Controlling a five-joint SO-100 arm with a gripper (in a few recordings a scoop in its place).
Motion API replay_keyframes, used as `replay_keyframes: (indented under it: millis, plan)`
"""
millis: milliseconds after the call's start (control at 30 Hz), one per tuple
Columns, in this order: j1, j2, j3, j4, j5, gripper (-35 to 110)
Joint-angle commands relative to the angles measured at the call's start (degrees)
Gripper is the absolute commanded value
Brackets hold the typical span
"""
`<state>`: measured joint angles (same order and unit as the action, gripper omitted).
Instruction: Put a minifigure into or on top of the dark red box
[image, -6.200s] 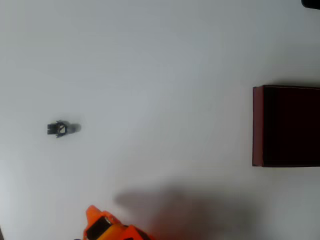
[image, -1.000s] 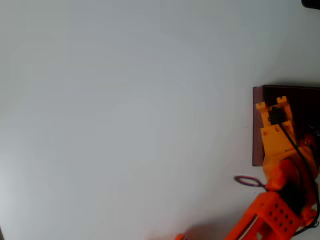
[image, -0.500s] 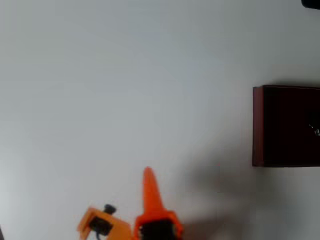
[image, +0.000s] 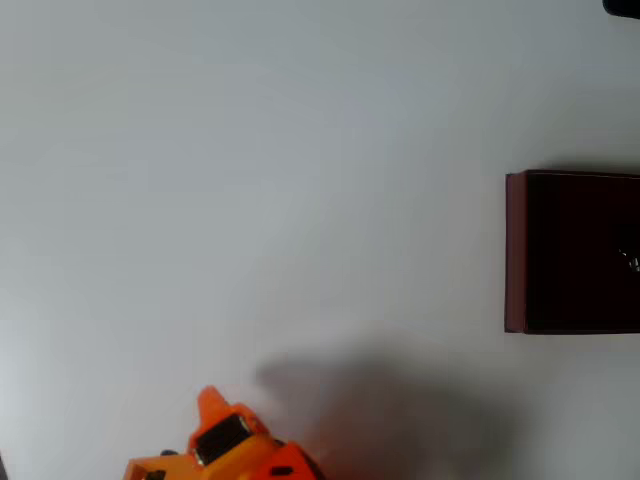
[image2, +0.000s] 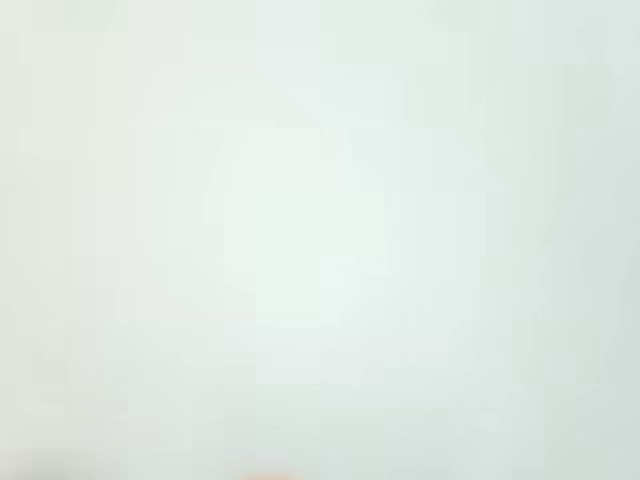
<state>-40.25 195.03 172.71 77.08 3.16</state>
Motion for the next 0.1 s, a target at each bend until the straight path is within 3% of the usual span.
replay_keyframes:
  millis: [0, 67]
  plan:
    - [-0.26, 0.35, 0.35, 0.62, 1.41, 0]
    - [-0.44, 0.35, 0.35, 0.62, 1.32, 0]
